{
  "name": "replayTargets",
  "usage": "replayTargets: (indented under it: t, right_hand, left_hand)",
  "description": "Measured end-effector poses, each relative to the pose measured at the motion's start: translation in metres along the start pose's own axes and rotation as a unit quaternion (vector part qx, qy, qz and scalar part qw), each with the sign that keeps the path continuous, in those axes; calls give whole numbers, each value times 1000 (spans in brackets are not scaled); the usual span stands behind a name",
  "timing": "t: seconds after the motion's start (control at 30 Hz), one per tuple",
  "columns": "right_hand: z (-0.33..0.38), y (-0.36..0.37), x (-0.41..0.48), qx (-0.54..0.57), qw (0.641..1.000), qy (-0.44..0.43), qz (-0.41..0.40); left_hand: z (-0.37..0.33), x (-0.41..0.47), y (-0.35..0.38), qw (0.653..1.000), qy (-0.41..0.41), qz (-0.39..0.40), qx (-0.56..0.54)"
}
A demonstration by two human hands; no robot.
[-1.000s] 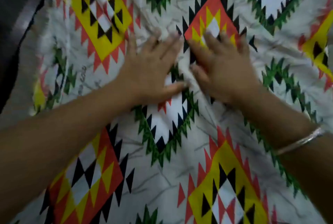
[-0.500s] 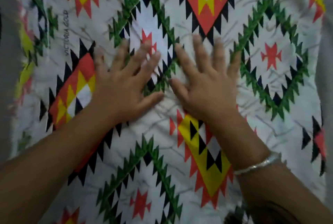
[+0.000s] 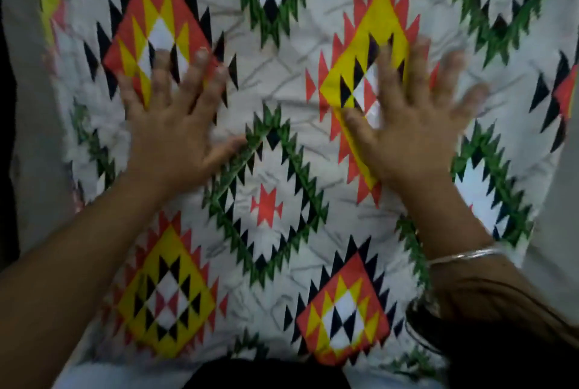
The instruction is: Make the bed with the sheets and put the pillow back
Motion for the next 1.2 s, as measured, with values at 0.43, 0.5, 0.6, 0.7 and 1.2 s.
replayTargets:
  t: [0.43, 0.5, 0.6, 0.7, 1.2]
  right_hand:
    - [26, 21, -74, 12, 997, -70, -2]
    - [3, 15, -76, 26, 998, 52, 16]
    - [7, -4, -69, 61, 992, 94, 59]
    - [40, -46, -52, 72, 996, 18, 39]
    - [90, -272, 0, 20, 993, -109, 40]
  left_hand:
    - [-48, -34, 5, 995, 102, -23, 0]
    - [-22, -41, 8, 999, 49, 5, 4]
    - [-4, -36, -9, 996, -56, 41, -63]
    - [-18, -13, -57, 994, -37, -12, -106]
    - [6, -20, -288, 995, -62, 15, -82]
Point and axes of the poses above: each hand's wrist, its own x-axis towards the middle knuckle, its own y-axis out of the palm, z = x × y, the point moved 4 cm from there along x, towards the middle knuckle, and after that the axes turned 4 degrees about x, right-handed, at the moved point
